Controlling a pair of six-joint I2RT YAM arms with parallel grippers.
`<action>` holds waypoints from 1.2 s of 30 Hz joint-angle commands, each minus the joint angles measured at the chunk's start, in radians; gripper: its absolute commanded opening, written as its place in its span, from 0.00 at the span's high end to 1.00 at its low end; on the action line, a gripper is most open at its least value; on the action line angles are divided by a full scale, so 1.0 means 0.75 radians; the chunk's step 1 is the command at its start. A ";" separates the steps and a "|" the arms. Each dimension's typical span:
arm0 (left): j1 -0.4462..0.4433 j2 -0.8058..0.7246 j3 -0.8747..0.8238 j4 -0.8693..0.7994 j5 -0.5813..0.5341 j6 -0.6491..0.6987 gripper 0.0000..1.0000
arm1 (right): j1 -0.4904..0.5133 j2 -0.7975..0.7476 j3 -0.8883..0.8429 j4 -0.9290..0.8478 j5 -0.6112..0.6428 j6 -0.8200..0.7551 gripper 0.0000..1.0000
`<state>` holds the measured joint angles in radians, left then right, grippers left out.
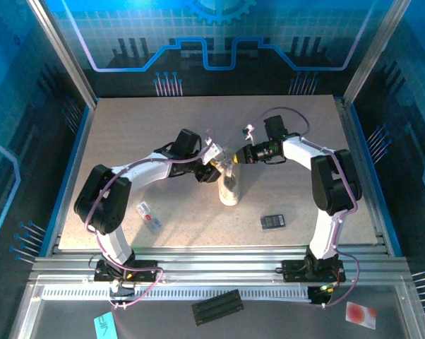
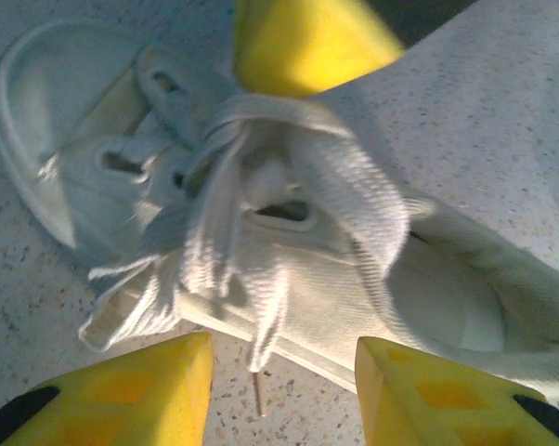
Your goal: Tie the shoes
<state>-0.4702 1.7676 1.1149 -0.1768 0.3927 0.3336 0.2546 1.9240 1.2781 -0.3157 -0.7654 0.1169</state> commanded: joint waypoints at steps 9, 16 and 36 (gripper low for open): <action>-0.019 0.081 0.056 0.004 0.002 -0.239 0.59 | 0.004 0.056 0.122 -0.134 0.010 -0.084 1.00; -0.058 0.052 0.064 0.012 0.053 -0.347 0.92 | 0.005 0.091 0.181 -0.183 0.016 -0.100 1.00; -0.166 -0.004 0.203 -0.082 0.084 -0.626 0.98 | 0.014 0.275 0.502 -0.488 -0.034 -0.260 1.00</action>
<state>-0.5724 1.7416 1.2221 -0.2283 0.4175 -0.0761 0.2550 2.0972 1.6138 -0.6128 -0.7639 -0.0360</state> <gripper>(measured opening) 0.046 0.041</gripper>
